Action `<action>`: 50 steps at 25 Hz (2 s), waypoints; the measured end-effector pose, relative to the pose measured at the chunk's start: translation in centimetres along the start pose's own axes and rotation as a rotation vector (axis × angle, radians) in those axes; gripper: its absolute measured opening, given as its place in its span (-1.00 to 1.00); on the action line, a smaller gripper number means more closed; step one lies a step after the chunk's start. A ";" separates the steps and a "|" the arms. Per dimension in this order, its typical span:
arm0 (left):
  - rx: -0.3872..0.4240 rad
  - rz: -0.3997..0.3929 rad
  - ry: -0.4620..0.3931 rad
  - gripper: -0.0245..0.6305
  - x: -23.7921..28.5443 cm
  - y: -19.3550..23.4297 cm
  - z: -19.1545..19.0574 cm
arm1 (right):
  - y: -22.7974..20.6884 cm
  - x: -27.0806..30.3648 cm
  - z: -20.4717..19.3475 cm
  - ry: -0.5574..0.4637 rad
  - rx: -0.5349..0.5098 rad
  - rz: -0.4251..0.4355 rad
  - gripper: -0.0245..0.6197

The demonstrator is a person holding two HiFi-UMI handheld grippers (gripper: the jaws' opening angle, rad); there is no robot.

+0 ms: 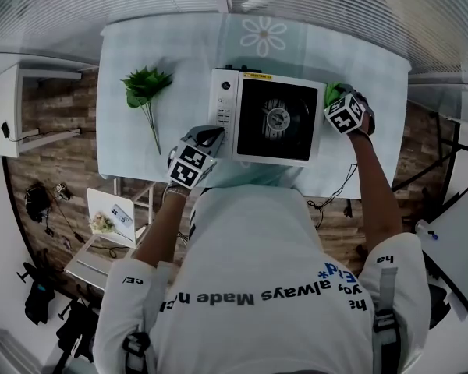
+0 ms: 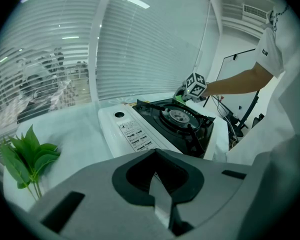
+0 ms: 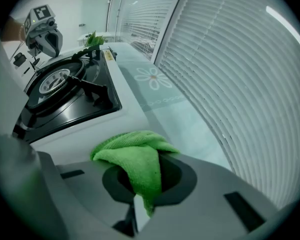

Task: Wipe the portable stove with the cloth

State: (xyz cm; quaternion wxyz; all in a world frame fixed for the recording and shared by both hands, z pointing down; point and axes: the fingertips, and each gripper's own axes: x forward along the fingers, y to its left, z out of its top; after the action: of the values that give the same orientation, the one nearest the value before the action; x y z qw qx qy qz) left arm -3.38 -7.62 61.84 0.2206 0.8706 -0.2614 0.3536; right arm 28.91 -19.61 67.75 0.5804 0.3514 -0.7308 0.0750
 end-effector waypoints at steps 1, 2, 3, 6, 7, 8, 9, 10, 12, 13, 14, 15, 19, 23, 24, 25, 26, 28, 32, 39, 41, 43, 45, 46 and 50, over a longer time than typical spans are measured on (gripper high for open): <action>0.001 0.000 0.000 -0.89 0.0 0.0 0.0 | -0.2 0.1 0.1 0.001 -0.003 0.001 -0.85; 0.002 0.000 0.001 -0.89 0.0 0.0 0.0 | -0.4 0.3 0.2 0.001 -0.008 0.004 -0.85; 0.002 0.000 0.001 -0.89 0.0 0.0 0.0 | -0.6 0.4 0.3 0.001 -0.014 0.006 -0.85; 0.001 0.000 0.001 -0.89 0.1 0.0 0.0 | -1.3 0.8 0.7 0.002 -0.035 0.014 -0.85; 0.001 0.000 0.001 -0.89 0.1 0.0 0.0 | -1.5 0.9 0.8 0.003 -0.043 0.016 -0.85; 0.000 -0.001 0.000 -0.89 0.1 0.0 0.0 | -1.7 1.1 0.9 0.004 -0.050 0.020 -0.85; 0.000 -0.001 0.000 -0.89 0.1 0.0 0.0 | -1.9 1.2 1.1 0.004 -0.058 0.024 -0.85; -0.001 0.000 -0.001 -0.89 0.1 0.0 0.0 | -2.1 1.3 1.2 0.004 -0.067 0.028 -0.85; -0.007 0.000 -0.004 -0.89 0.0 0.0 0.1 | -2.5 1.4 1.6 0.004 -0.092 0.036 -0.85; -0.011 0.000 -0.006 -0.89 0.0 0.0 0.1 | -2.7 1.5 1.8 0.003 -0.108 0.040 -0.85; -0.016 0.000 -0.007 -0.89 0.0 0.0 0.1 | -2.9 1.5 2.0 0.000 -0.125 0.045 -0.85; -0.018 0.000 -0.008 -0.89 0.0 0.0 0.1 | -3.0 1.6 2.2 -0.004 -0.140 0.050 -0.85; -0.022 -0.004 -0.011 -0.89 0.1 0.0 0.1 | -3.3 1.9 2.9 -0.005 -0.216 0.057 -0.85; -0.027 -0.009 -0.013 -0.89 0.0 0.1 0.0 | -3.5 2.3 3.6 0.017 -0.307 0.043 -0.85; -0.027 -0.010 -0.012 -0.89 0.0 0.1 0.0 | -3.5 2.4 3.8 0.023 -0.332 0.040 -0.85; -0.026 -0.011 -0.011 -0.89 0.0 0.1 0.0 | -3.6 2.5 4.0 0.027 -0.356 0.037 -0.85; -0.026 -0.012 -0.010 -0.89 0.0 0.1 0.0 | -3.5 2.5 4.2 0.030 -0.376 0.037 -0.85; -0.025 -0.014 -0.009 -0.89 0.0 0.0 0.0 | -3.5 2.7 4.6 0.032 -0.399 0.042 -0.85; -0.029 -0.015 -0.012 -0.89 0.1 0.0 0.0 | -3.3 3.0 5.6 0.023 -0.417 0.061 -0.85; -0.036 -0.014 -0.019 -0.89 0.1 0.1 0.0 | -1.0 4.1 8.8 -0.026 -0.417 0.153 -0.85; -0.036 -0.012 -0.020 -0.89 0.1 0.1 0.0 | 0.0 4.4 9.9 -0.032 -0.438 0.185 -0.85; -0.036 -0.009 -0.022 -0.89 0.1 0.1 0.0 | 0.8 4.6 10.9 -0.036 -0.463 0.211 -0.85; -0.037 -0.007 -0.024 -0.89 0.1 0.1 0.1 | 1.4 4.6 11.7 -0.035 -0.488 0.234 -0.85; -0.038 -0.006 -0.026 -0.89 0.0 0.1 0.1 | 1.6 4.6 11.9 -0.034 -0.498 0.243 -0.85; -0.039 -0.006 -0.031 -0.89 0.0 0.1 0.0 | 2.5 4.7 13.2 -0.046 -0.502 0.261 -0.85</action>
State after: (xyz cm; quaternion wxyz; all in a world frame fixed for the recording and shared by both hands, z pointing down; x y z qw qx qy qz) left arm -3.42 -7.74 61.90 0.2345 0.8723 -0.2693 0.3341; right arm 16.50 -26.65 68.60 0.6180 0.1011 -0.7785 -0.0421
